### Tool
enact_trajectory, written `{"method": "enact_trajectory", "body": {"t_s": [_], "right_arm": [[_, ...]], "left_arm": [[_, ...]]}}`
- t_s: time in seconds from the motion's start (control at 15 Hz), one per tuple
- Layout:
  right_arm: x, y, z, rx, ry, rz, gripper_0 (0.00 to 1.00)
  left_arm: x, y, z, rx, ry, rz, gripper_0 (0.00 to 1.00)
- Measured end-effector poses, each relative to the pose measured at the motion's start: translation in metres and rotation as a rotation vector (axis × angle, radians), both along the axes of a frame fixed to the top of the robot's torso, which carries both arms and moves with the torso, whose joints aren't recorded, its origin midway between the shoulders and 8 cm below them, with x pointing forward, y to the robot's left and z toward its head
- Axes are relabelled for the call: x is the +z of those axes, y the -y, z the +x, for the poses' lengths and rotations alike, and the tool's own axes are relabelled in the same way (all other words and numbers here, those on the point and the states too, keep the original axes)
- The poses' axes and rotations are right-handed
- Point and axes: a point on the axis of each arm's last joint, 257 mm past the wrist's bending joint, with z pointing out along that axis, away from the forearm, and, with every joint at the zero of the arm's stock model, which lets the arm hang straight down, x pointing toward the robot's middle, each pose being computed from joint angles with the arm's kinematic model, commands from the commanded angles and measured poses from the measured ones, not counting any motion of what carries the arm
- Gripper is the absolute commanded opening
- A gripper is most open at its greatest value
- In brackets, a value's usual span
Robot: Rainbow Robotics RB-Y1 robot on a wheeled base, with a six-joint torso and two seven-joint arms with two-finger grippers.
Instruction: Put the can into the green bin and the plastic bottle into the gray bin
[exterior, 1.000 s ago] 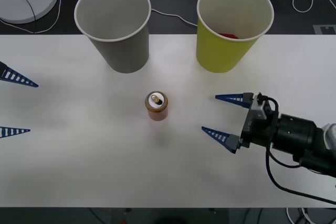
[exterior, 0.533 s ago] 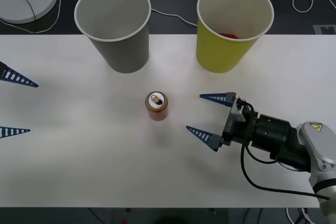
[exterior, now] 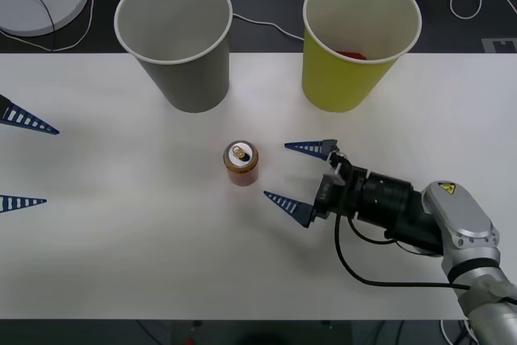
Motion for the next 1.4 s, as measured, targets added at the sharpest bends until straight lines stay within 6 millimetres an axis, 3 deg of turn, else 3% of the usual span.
{"method": "enact_trajectory", "body": {"t_s": [0.87,1.4], "right_arm": [[-0.002,-0.066,0.011,-0.016,0.013,-0.018,1.00],[-0.002,-0.081,0.011,-0.018,0.006,-0.021,1.00]], "left_arm": [[0.000,0.000,0.000,0.000,0.000,0.000,1.00],[0.000,0.000,0.000,0.000,0.000,0.000,1.00]]}}
